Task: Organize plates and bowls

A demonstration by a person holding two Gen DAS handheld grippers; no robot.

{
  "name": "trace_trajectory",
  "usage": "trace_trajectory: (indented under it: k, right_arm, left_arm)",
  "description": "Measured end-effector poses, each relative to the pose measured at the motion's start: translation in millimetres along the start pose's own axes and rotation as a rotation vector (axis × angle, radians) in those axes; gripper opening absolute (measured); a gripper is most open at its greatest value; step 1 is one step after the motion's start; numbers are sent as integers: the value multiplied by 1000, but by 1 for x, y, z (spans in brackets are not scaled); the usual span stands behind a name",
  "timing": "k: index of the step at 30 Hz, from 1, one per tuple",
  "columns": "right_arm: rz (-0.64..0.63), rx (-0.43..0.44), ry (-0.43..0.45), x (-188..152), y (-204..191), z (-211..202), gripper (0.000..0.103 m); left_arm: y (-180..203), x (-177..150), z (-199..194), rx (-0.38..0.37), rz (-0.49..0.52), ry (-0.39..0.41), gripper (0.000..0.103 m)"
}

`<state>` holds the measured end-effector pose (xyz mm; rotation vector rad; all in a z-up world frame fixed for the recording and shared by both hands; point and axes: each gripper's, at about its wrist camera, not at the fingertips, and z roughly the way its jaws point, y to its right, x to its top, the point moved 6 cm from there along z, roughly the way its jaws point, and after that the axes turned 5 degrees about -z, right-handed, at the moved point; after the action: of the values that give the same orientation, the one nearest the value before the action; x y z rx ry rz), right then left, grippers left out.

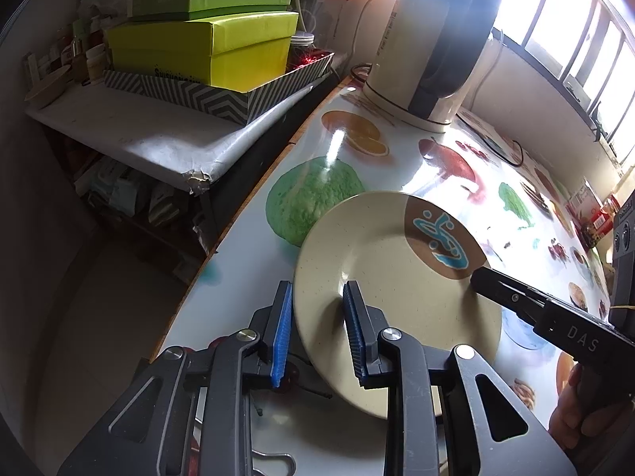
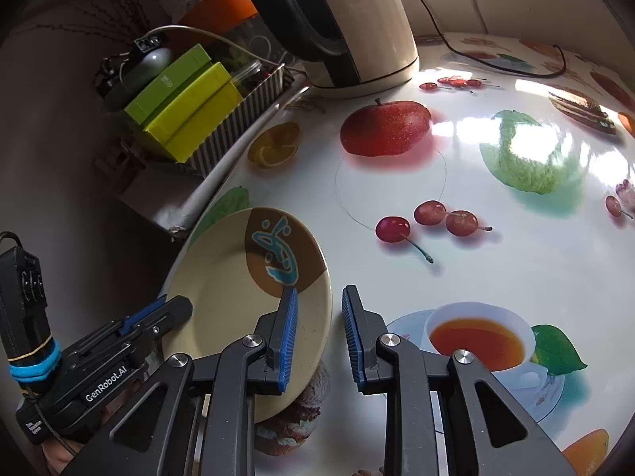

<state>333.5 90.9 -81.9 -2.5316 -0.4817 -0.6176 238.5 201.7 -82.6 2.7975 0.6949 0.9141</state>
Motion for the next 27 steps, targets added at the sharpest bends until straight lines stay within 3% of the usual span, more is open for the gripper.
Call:
trace_trajectory:
  k: [27]
  right_arm:
    - [12, 4, 23, -3, -1, -14, 17]
  left_arm:
    - [4, -2, -9, 5, 8, 15, 26]
